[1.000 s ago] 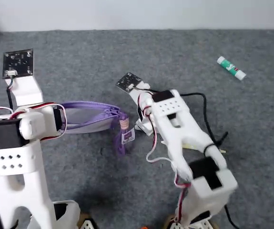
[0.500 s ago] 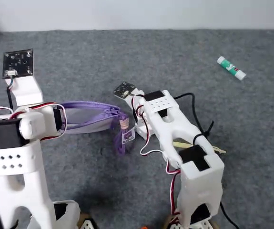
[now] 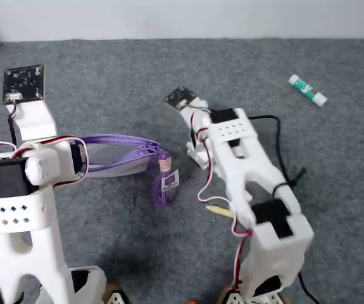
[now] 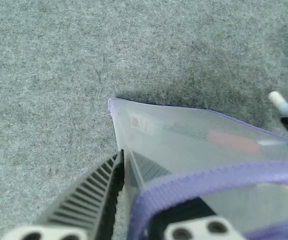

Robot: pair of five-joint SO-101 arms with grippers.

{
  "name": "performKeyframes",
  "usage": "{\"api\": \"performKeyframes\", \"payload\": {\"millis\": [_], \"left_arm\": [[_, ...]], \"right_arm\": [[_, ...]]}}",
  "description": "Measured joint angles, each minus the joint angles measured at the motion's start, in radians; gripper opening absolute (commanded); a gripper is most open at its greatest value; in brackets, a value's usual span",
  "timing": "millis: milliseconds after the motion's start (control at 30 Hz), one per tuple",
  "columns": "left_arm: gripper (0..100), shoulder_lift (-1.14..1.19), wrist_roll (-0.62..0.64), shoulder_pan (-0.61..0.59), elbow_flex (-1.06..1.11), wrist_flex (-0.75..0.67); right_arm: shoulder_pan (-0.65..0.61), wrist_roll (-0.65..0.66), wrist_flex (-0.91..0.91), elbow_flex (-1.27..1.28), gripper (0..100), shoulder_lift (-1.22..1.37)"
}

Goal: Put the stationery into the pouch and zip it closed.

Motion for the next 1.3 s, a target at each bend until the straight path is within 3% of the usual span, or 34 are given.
{"api": "performKeyframes", "payload": {"millis": [400,700,933,1300], "left_arm": [[1,0.0,0.021,0.0,0.0,0.0],[1,0.0,0.025,0.0,0.0,0.0],[1,0.0,0.028,0.0,0.0,0.0],[1,0.0,0.028,0.0,0.0,0.0]], "right_arm": [[-0.018,-0.19,0.201,0.017,0.8,-0.562],[-0.201,-0.405,0.226,0.017,0.8,-0.979],[-0.358,-0.488,0.048,0.017,0.8,-1.138],[-0.519,-0.491,-0.39,0.032,0.8,-1.06]]}}
